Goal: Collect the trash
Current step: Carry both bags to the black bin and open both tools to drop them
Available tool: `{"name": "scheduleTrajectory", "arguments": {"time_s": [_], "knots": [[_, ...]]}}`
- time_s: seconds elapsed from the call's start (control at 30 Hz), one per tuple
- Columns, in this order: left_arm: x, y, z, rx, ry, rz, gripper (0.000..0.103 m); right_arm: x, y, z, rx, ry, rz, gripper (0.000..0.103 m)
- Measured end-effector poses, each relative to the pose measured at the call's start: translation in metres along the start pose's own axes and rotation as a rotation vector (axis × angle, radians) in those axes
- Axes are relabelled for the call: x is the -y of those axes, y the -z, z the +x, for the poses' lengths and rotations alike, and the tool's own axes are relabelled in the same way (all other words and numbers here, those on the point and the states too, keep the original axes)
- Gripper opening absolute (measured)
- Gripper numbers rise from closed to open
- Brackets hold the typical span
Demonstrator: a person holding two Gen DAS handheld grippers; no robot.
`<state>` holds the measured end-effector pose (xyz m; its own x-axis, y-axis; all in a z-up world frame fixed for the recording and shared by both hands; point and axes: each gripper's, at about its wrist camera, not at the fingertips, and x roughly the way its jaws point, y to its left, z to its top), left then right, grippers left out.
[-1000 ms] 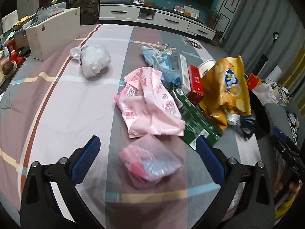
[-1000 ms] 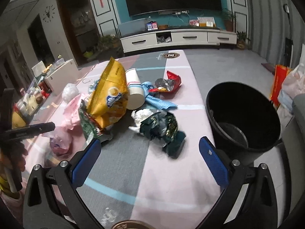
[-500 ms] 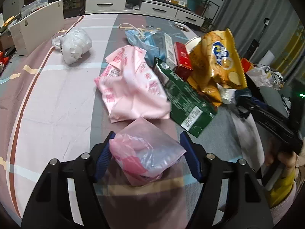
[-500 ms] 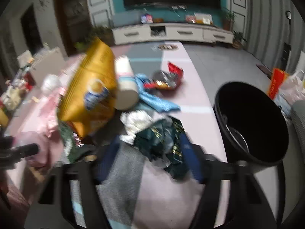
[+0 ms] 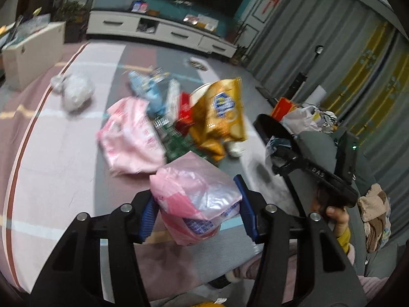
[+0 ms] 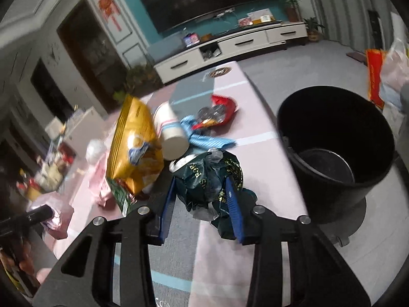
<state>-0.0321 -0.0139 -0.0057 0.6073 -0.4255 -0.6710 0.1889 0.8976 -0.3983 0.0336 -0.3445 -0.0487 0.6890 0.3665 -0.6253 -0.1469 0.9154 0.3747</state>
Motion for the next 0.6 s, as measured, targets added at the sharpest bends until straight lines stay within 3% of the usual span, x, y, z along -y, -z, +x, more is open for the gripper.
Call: {"name": "scheduleTrajectory", "arguments": {"time_s": [0.17, 0.33, 0.47, 0.6], "knots": [[0.053, -0.028, 0.028, 0.004, 0.036, 0.086, 0.057, 0.028, -0.012, -0.022, 0.088, 0.021, 0.08, 0.039], [0.132, -0.062, 0.08, -0.016, 0.077, 0.214, 0.057, 0.069, -0.038, -0.04, 0.179, 0.046, 0.224, 0.039], [0.177, -0.089, 0.128, -0.043, 0.131, 0.244, 0.057, 0.106, -0.059, -0.038, 0.208, 0.038, 0.356, 0.039], [0.207, -0.109, 0.188, -0.093, 0.189, 0.24, 0.059, 0.144, -0.052, -0.029, 0.206, 0.075, 0.474, 0.039]]}}
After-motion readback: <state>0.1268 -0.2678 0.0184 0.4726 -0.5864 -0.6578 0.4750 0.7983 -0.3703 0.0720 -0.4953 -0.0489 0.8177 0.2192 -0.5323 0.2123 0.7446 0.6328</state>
